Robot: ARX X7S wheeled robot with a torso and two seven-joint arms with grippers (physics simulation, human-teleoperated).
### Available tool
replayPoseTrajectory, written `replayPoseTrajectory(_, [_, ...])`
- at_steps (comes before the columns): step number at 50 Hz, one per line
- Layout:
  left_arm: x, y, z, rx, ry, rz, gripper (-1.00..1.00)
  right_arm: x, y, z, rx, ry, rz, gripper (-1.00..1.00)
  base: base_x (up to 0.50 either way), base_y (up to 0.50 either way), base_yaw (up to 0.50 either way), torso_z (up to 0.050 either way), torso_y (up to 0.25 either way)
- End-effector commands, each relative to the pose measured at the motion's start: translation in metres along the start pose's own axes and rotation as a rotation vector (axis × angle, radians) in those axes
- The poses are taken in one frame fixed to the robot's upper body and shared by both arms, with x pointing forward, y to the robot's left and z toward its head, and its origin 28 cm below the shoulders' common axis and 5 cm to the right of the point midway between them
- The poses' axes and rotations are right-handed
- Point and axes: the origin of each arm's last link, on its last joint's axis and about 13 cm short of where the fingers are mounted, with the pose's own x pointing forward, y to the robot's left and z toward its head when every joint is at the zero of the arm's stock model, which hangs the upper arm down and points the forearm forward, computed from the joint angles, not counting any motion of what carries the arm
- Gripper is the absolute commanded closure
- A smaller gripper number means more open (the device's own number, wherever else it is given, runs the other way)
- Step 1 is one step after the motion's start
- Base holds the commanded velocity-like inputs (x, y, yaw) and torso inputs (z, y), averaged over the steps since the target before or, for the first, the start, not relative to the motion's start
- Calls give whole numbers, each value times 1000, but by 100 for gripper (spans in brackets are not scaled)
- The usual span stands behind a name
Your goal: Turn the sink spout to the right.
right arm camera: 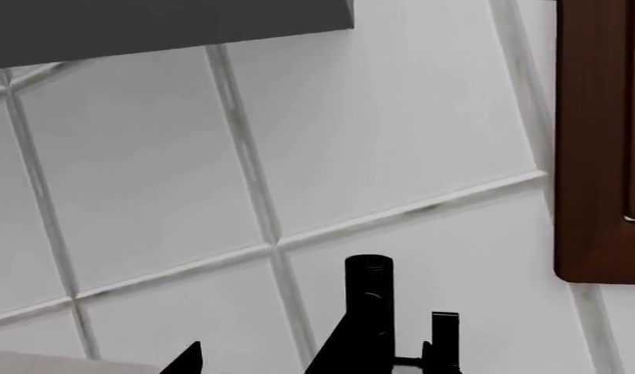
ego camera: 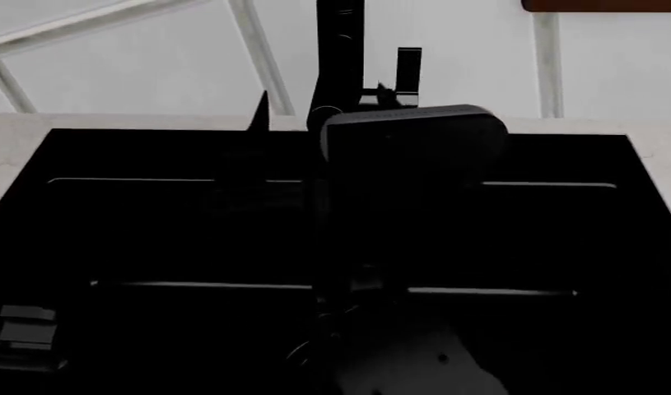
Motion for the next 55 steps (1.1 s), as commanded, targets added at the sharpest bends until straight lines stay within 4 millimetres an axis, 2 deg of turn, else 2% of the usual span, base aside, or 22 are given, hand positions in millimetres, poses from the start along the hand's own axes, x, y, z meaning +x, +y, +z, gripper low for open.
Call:
replayPoseTrajectory(1, [0,0,0,1,2,-3,-100,9,0,-13,-8,30,-17,-100,0,0,0,0,0])
replayPoseTrajectory(20, [0,0,0,6,8,-6,-100,11,-3,-27,-3,51,-19,-100,0,0,0,0,0])
replayPoseTrajectory(30, [0,-1,-2,10,13,-10,-100,13,-4,-25,8,26,-4,-100,0,0,0,0,0])
replayPoseTrajectory(43, [0,-2,-2,10,14,-17,-100,19,-11,-31,51,47,-44,-100,0,0,0,0,0])
replayPoseTrajectory(47, [0,-1,-2,10,14,-17,-100,19,-15,-31,2,40,-71,-100,0,0,0,0,0])
replayPoseTrajectory(55, [1,-1,-3,10,16,-20,-100,19,-17,-27,15,30,-79,-100,0,0,0,0,0])
